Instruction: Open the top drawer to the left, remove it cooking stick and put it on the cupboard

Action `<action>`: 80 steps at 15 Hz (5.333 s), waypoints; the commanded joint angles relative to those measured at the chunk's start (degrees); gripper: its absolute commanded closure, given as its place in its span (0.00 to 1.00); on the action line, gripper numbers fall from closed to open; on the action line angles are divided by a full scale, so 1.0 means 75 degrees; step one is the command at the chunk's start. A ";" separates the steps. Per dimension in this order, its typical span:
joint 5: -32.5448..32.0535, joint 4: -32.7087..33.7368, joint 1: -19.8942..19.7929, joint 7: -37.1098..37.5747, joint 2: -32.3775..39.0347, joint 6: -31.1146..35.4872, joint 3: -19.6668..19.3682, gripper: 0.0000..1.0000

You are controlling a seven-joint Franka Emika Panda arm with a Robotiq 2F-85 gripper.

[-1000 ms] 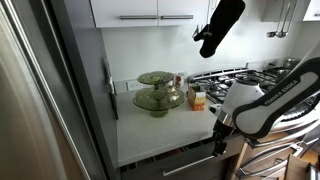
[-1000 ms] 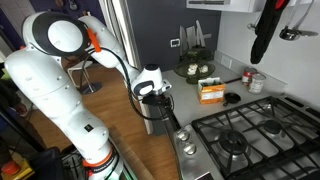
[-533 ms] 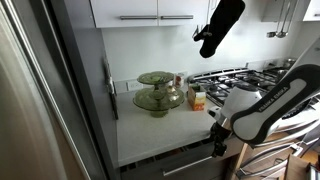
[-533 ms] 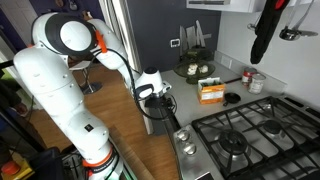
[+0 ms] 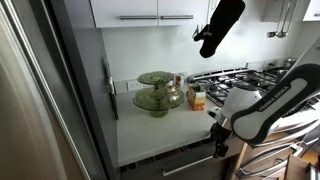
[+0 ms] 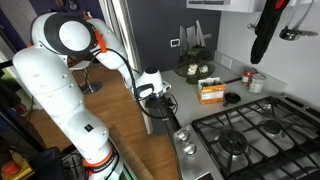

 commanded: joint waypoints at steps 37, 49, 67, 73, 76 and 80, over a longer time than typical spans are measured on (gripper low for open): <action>-0.0533 0.0373 -0.0126 0.3404 -0.1359 -0.6292 0.0913 0.00; -0.0015 0.0507 0.0148 0.3798 -0.1214 -0.5828 0.1240 0.00; 0.1872 0.0715 0.1130 0.4077 0.0326 -0.0041 0.2460 0.00; 0.2190 0.0675 0.1167 0.3703 0.0021 -0.0428 0.2368 0.00; 0.2190 0.0680 0.1167 0.3703 0.0020 -0.0429 0.2368 0.00; 0.2203 0.0800 0.1076 0.3977 0.0135 -0.0438 0.2436 0.00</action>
